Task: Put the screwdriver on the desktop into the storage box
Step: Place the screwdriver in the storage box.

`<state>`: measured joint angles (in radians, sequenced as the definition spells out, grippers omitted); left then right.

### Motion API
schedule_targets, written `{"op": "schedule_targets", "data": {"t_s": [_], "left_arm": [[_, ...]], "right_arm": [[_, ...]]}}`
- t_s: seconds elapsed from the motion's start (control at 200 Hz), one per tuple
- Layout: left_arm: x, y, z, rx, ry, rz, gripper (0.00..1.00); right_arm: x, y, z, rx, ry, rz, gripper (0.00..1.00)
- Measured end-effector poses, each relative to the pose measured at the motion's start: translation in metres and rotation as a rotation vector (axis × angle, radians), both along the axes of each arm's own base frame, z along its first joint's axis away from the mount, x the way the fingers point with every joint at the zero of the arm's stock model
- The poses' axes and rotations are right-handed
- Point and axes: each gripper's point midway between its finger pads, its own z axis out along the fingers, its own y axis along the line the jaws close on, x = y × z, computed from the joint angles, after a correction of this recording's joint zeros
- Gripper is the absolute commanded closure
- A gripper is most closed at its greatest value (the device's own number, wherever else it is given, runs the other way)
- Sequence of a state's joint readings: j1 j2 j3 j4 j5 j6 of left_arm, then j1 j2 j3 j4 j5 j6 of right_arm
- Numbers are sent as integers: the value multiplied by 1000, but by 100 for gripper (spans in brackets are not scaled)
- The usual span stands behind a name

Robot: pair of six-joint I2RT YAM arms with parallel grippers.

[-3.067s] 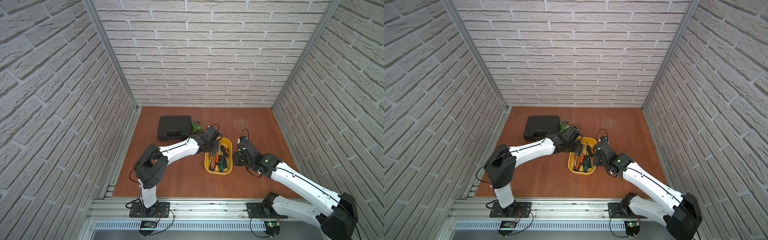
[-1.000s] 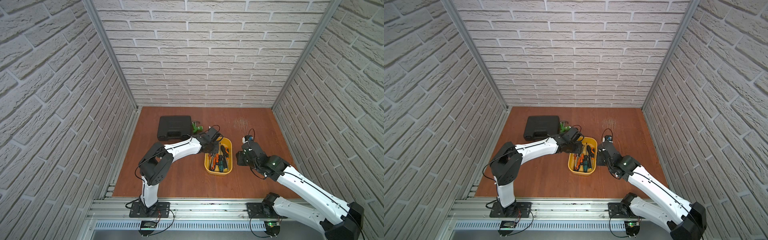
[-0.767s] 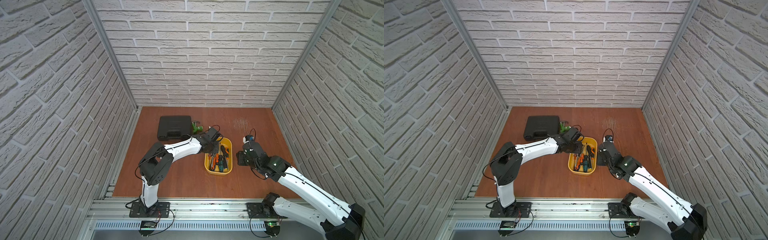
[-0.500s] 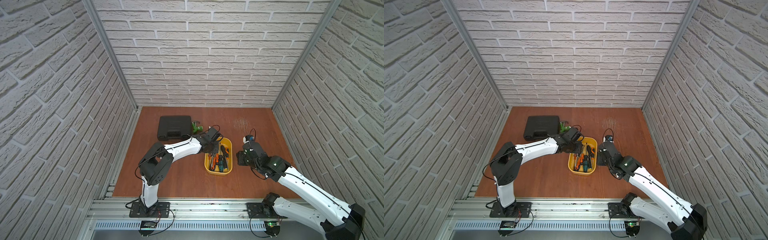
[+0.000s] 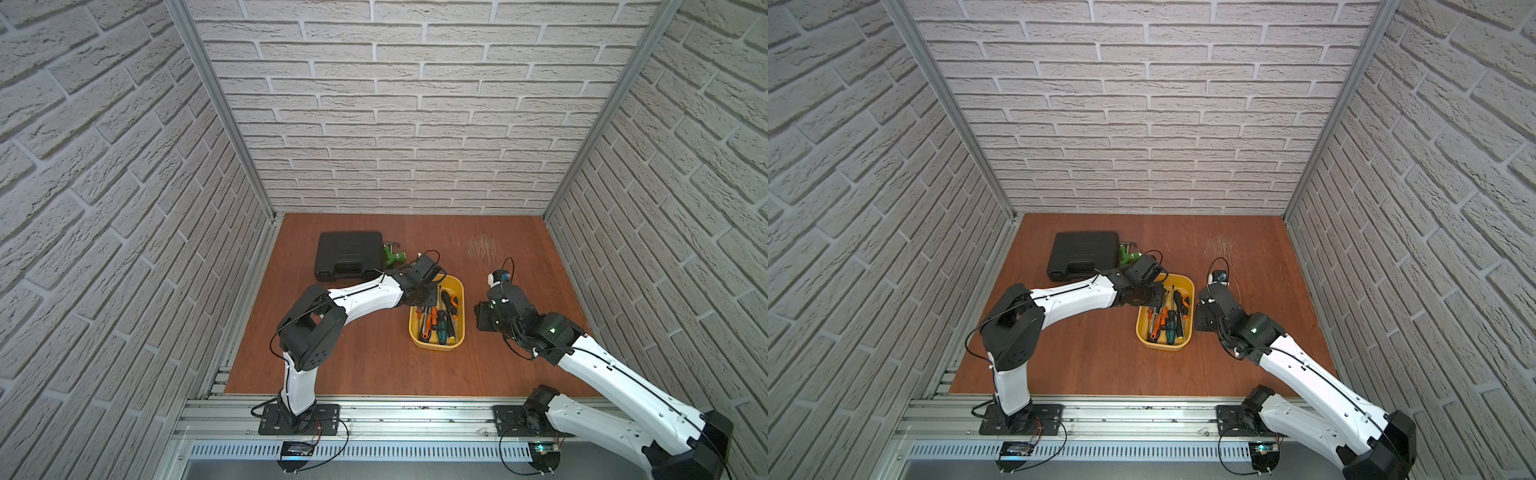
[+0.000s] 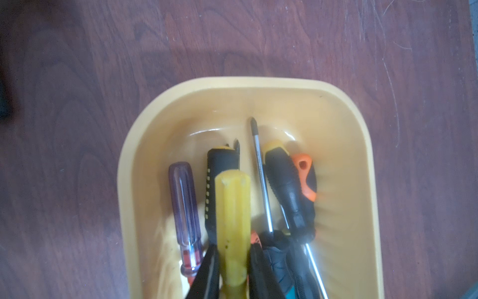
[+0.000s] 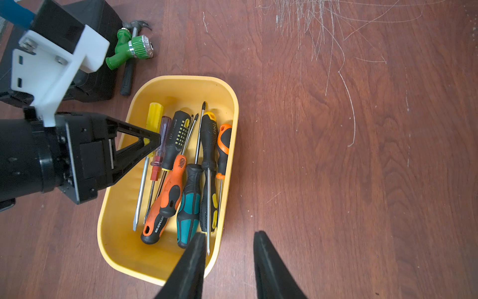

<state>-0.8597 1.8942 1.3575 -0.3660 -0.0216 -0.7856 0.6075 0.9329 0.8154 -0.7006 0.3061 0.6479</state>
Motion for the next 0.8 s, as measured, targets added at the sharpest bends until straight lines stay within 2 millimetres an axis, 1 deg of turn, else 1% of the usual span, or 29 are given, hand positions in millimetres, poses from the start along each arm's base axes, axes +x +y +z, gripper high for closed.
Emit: {"op": "schedule_targets", "data": {"t_s": [0.495,0.51,0.525,0.575,0.61,0.63,0.65,0.66,0.665,0.675,0.69,0.8], "left_arm": [[2,2,0,8,-10,8,100],[2,2,0,8,-10,8,96],[2,2,0,9,-10,7,90],[1,1,0,10,-11,3,64],[1,1,0,12,-13,-1,48],[0,0,0,13,-14,-2,34],[0,1,0,14,-15,-2,23],[1,1,0,14,-15,-2,15],[1,1,0,14,-15,-1,9],[1,1,0,15,-16,-1,4],[1,1,0,16,-17,0,2],[2,-5,6,-4,-36,-5,2]], "right_arm": [[0,-1,2,3,-9,-4,64],[0,-1,2,3,-9,-4,63],[0,-1,2,3,-9,-4,63],[0,-1,2,3,-9,-4,63],[0,-1,2,3,-9,-4,63],[0,-1,2,3,-9,-4,63],[0,-1,2,3,-9,-4,63],[0,-1,2,3,-9,-4,64],[0,-1,2,3,-9,-4,64],[0,-1,2,3,-9,-4,63],[0,-1,2,3,-9,-4,63],[0,-1,2,3,-9,-4,64]]}}
